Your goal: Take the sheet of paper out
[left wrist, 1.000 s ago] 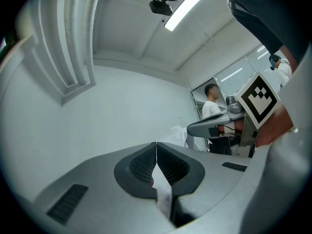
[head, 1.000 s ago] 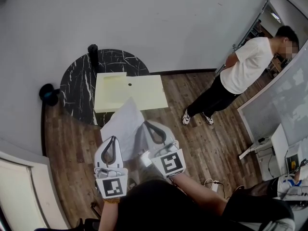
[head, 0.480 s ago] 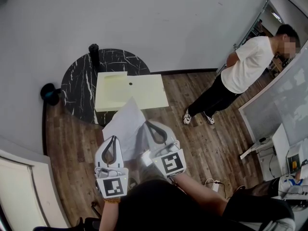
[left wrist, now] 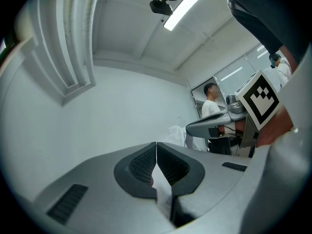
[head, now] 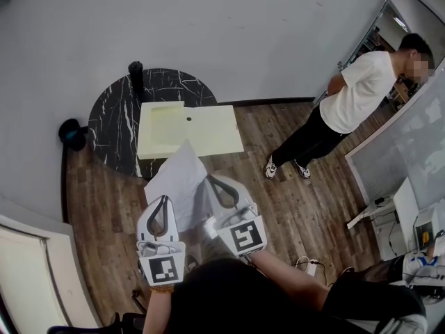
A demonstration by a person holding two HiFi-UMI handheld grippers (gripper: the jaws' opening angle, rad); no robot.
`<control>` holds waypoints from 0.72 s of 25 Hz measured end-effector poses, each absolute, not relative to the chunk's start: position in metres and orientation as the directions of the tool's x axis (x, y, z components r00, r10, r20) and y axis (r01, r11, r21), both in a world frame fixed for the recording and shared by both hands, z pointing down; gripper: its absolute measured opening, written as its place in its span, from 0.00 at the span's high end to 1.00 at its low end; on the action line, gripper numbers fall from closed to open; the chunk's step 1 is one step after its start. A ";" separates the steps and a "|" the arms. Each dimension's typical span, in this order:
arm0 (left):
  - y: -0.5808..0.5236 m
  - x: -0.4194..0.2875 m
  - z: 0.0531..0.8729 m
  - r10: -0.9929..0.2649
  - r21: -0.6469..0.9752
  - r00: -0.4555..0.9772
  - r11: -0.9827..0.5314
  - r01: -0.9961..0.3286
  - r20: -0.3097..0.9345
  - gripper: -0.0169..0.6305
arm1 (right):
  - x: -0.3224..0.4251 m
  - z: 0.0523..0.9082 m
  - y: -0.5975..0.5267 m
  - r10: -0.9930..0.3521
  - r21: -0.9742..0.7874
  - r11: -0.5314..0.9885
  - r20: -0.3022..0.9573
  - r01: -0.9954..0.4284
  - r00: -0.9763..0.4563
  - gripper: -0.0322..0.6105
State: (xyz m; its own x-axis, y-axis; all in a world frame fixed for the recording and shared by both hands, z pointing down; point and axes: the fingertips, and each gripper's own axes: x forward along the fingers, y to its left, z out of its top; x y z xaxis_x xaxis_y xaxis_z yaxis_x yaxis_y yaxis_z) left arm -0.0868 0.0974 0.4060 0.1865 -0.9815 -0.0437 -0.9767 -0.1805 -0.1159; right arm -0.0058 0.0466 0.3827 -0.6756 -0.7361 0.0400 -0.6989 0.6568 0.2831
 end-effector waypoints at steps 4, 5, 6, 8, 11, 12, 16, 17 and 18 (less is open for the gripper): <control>0.097 -0.085 0.406 -0.981 -0.109 0.189 -0.184 -0.977 -0.045 0.97 | -0.004 0.383 0.046 -0.736 0.284 0.656 0.038 -0.699 -0.676 0.95; 0.096 -0.085 0.406 -0.981 -0.103 0.189 -0.184 -0.978 -0.044 0.97 | -0.004 0.383 0.045 -0.737 0.286 0.655 0.037 -0.699 -0.675 0.95; 0.096 -0.085 0.406 -0.981 -0.099 0.189 -0.184 -0.978 -0.044 0.97 | -0.004 0.383 0.045 -0.738 0.285 0.655 0.039 -0.700 -0.674 0.95; 0.096 -0.085 0.407 -0.981 -0.103 0.189 -0.183 -0.978 -0.044 0.97 | -0.004 0.383 0.045 -0.740 0.278 0.654 0.041 -0.704 -0.672 0.96; 0.097 -0.085 0.407 -0.981 -0.107 0.189 -0.183 -0.977 -0.049 0.97 | -0.004 0.381 0.046 -0.741 0.279 0.652 0.036 -0.705 -0.671 0.96; 0.097 -0.086 0.406 -0.981 -0.105 0.188 -0.182 -0.978 -0.051 0.97 | -0.004 0.381 0.047 -0.741 0.280 0.651 0.035 -0.705 -0.671 0.96; 0.098 -0.087 0.406 -0.981 -0.104 0.185 -0.178 -0.978 -0.053 0.97 | -0.003 0.381 0.048 -0.742 0.284 0.650 0.035 -0.705 -0.669 0.96; 0.098 -0.087 0.406 -0.981 -0.106 0.185 -0.179 -0.978 -0.052 0.97 | -0.003 0.381 0.049 -0.742 0.285 0.649 0.034 -0.705 -0.669 0.96; 0.098 -0.087 0.406 -0.981 -0.108 0.186 -0.179 -0.978 -0.050 0.97 | -0.003 0.381 0.049 -0.742 0.285 0.649 0.035 -0.705 -0.669 0.96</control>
